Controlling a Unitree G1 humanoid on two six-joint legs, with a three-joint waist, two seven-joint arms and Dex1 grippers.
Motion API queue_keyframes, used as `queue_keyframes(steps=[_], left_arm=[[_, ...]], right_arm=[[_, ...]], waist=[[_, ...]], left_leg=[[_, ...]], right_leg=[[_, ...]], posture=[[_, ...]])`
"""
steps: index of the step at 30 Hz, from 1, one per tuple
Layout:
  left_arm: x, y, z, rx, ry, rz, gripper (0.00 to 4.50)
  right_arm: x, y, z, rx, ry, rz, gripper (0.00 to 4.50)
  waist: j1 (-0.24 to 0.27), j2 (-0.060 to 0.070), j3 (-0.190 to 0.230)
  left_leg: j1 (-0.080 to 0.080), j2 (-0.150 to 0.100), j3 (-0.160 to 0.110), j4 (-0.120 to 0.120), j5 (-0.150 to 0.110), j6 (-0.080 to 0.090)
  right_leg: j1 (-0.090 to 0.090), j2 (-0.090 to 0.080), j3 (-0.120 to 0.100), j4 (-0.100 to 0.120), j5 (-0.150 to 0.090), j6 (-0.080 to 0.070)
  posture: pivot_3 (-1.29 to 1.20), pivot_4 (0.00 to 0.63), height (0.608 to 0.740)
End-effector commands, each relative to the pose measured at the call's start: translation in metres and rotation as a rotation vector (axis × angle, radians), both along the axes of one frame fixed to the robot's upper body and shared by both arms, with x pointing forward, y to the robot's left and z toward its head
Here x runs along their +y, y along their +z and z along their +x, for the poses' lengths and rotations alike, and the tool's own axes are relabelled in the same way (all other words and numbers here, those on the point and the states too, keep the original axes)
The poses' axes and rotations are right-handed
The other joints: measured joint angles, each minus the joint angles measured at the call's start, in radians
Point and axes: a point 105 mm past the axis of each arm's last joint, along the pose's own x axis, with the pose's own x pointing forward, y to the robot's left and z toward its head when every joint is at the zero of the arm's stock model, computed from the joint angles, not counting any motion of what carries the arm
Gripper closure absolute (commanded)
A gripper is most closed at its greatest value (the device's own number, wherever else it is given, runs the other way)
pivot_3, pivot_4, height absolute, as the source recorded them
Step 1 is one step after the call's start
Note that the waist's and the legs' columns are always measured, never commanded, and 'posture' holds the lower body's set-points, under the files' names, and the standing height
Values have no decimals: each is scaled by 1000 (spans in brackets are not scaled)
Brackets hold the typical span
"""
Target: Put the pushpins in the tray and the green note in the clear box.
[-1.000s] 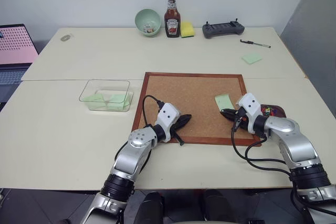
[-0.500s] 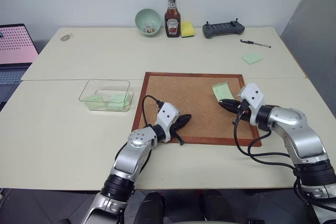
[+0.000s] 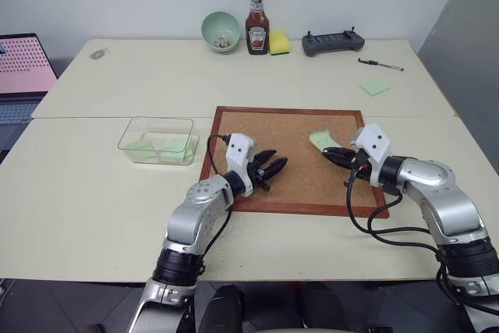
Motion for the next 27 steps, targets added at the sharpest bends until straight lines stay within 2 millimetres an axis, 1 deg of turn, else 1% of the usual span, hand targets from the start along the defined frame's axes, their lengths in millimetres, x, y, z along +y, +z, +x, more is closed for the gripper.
queue_keyframes(steps=[1, 6, 10, 15, 19, 27], left_arm=[[-13, 27, -4, 12, -60, -115, 1714], [-23, 29, -3, 99, -104, -185, 1714], [-34, 32, 0, 152, -129, -242, 1714], [-50, 29, 4, 208, -166, -268, 1714], [-61, 26, 14, 265, -171, -302, 1714], [-74, 32, 20, 302, -191, -362, 1714]], right_arm=[[8, 16, -5, -84, 53, -25, 4500], [11, 17, -7, -103, 74, -45, 4500], [13, 19, -9, -114, 87, -52, 4500], [17, 21, -11, -122, 104, -58, 4500], [20, 22, -13, -129, 119, -67, 4500], [21, 23, -15, -136, 127, -79, 4500]], waist=[[-1, 0, 0], [-1, -1, 0], [1, -1, 1], [0, -2, 1], [0, -2, 1], [0, -2, 1]], left_leg=[[0, 0, 0, 0, 0, 0], [-1, 0, 0, 0, 0, 0], [-1, 0, 0, 0, 0, 0], [-2, 0, 0, 1, 0, 0], [-2, 0, 0, 0, 0, 0], [-4, 0, -1, 1, 0, 0]], right_leg=[[0, 0, 0, 0, 0, 0], [-1, 0, 0, 0, 0, 0], [-1, 0, 0, -1, 0, 0], [-1, 0, -1, -1, 0, 0], [-1, 0, -1, -1, 0, 0], [-2, 0, -1, -1, 0, 0]], posture=[[0, 150, 740], [0, 150, 740], [0, 150, 740], [0, 150, 740], [0, 150, 740], [0, 150, 740]])
